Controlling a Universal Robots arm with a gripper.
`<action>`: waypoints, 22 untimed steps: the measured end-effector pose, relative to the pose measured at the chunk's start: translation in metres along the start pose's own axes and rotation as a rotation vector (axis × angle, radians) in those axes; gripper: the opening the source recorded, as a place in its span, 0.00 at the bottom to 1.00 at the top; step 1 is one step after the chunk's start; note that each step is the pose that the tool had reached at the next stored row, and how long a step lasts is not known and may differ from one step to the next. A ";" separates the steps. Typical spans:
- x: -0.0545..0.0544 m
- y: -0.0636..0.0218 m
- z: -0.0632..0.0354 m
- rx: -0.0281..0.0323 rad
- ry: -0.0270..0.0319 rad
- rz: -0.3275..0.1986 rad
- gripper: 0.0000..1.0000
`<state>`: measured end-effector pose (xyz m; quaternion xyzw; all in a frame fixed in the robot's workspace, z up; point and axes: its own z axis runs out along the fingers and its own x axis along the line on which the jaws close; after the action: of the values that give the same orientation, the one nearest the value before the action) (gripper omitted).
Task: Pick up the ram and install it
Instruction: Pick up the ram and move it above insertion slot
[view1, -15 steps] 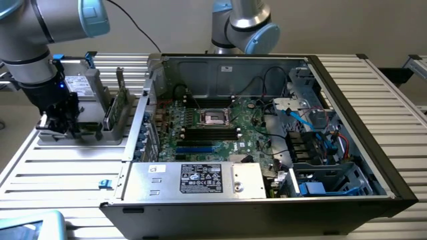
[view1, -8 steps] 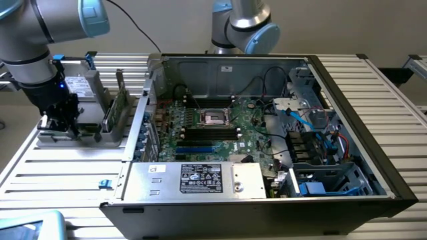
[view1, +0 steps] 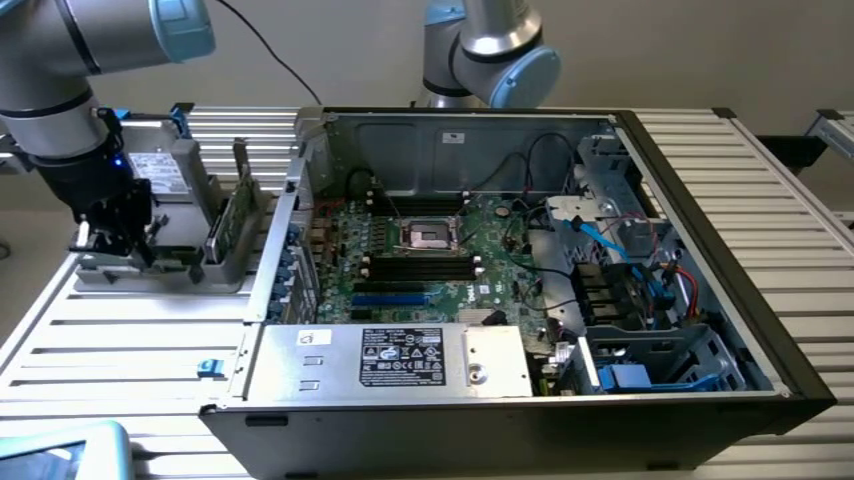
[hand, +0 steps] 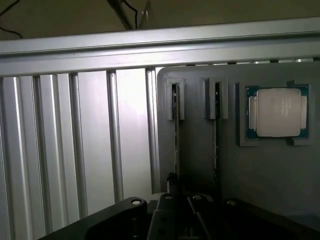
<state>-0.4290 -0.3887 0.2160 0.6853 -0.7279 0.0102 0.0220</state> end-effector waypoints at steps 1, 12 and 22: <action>0.000 0.0001 -0.0042 -0.0001 -0.0001 0.000 0.13; 0.002 0.0011 -0.0504 0.0033 -0.0002 -0.010 0.13; 0.005 -0.0008 -0.0959 0.0038 -0.0011 -0.020 0.13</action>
<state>-0.4268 -0.3894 0.3120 0.6925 -0.7211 0.0110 0.0204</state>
